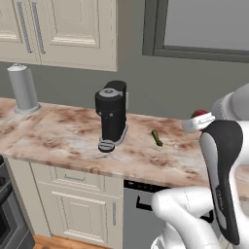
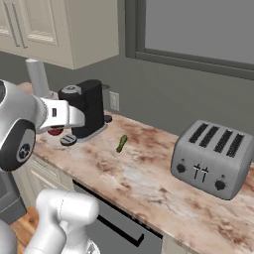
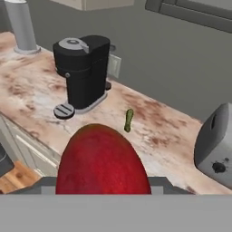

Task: Place the liquor on the top shelf of the fridge to keep it out of children's reach, and place the mango and squash on lower shelves for easy access.

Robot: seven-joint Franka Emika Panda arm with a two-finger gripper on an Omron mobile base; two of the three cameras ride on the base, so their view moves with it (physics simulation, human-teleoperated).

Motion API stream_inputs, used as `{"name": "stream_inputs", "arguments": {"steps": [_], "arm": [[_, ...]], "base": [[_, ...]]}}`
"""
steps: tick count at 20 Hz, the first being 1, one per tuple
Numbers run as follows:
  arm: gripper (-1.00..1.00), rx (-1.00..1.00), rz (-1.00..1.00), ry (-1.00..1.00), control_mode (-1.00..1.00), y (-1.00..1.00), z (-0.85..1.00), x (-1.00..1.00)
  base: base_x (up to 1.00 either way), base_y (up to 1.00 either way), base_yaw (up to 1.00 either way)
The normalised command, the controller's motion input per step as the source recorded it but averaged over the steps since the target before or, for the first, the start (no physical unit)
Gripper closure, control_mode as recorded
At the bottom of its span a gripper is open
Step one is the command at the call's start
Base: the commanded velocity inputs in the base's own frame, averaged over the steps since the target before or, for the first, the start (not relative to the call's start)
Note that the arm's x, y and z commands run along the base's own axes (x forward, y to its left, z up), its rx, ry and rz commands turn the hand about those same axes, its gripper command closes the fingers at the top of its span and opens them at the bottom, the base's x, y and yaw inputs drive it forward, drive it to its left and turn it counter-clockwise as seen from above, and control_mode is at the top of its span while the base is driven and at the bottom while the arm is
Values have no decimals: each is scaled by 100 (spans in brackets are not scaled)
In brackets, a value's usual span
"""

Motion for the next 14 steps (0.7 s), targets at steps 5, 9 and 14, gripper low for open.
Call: {"name": "stream_inputs", "arguments": {"steps": [5,9,14], "arm": [[100,0,0,0,100,0,0,0],[100,0,0,0,100,0,0,0],[100,0,0,0,100,0,0,0]], "base": [[-58,0,19],[-64,-1,36],[-43,0,51]]}}
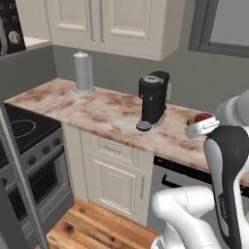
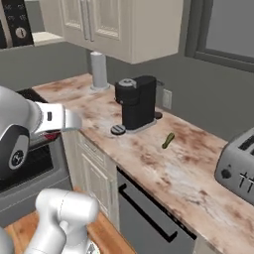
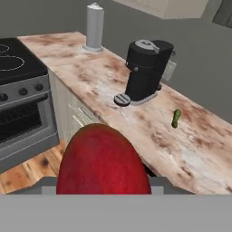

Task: Place the liquor on the top shelf of the fridge to keep it out of children's reach, and place the mango and squash on lower shelves for easy access.

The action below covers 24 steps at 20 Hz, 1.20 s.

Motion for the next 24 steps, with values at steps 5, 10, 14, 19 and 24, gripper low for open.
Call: {"name": "stream_inputs", "arguments": {"steps": [5,10,14,19,24], "arm": [[100,0,0,0,100,0,0,0],[100,0,0,0,100,0,0,0],[100,0,0,0,100,0,0,0],[100,0,0,0,100,0,0,0],[100,0,0,0,100,0,0,0]], "base": [[-14,6,62],[-23,-5,66],[-57,-24,60],[-66,-10,57],[-50,2,51]]}}
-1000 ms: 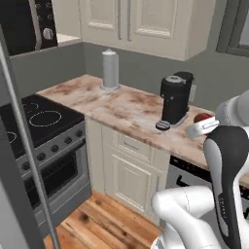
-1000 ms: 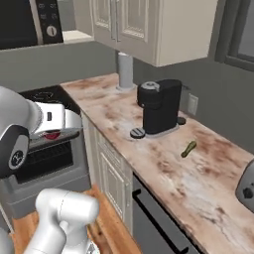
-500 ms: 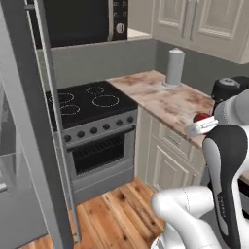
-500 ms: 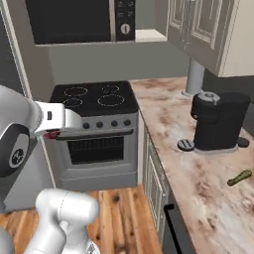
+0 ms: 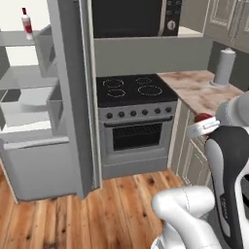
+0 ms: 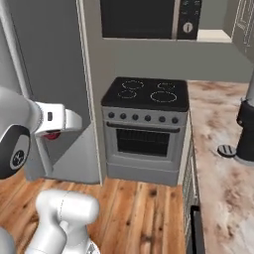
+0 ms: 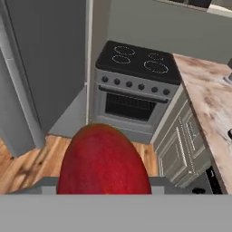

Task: Place the liquor on the top shelf of the fridge to keep it out of children's reach, and place the mango and squash on lower shelves for easy access.

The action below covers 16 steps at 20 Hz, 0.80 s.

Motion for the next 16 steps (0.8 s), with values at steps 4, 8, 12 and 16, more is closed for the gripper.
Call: {"name": "stream_inputs", "arguments": {"steps": [4,8,12,16], "arm": [[100,0,0,0,100,0,0,0],[100,0,0,0,100,0,0,0],[100,0,0,0,100,0,0,0],[100,0,0,0,100,0,0,0]], "base": [[-15,39,49],[-1,61,50],[-1,69,45],[-1,77,42]]}}
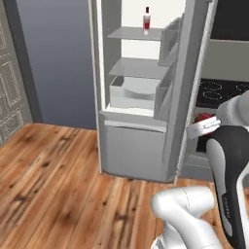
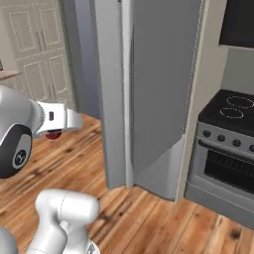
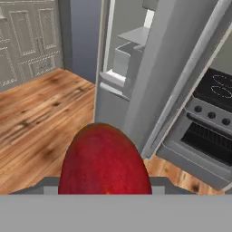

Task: Place the liquor on the top shelf of the fridge to keep it out of children's reach, and place the mango and squash on lower shelves for easy access.

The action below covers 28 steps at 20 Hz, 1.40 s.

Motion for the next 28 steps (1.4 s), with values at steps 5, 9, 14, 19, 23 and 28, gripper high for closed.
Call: {"name": "stream_inputs", "arguments": {"steps": [5,9,14,19,23,28], "arm": [[100,0,0,0,100,0,0,0],[100,0,0,0,100,0,0,0],[100,0,0,0,100,0,0,0],[100,0,0,0,100,0,0,0],[100,0,0,0,100,0,0,0],[100,0,0,0,100,0,0,0]], "base": [[0,92,33],[17,92,17],[30,63,-3],[39,31,-30],[54,16,-44],[72,14,-48]]}}
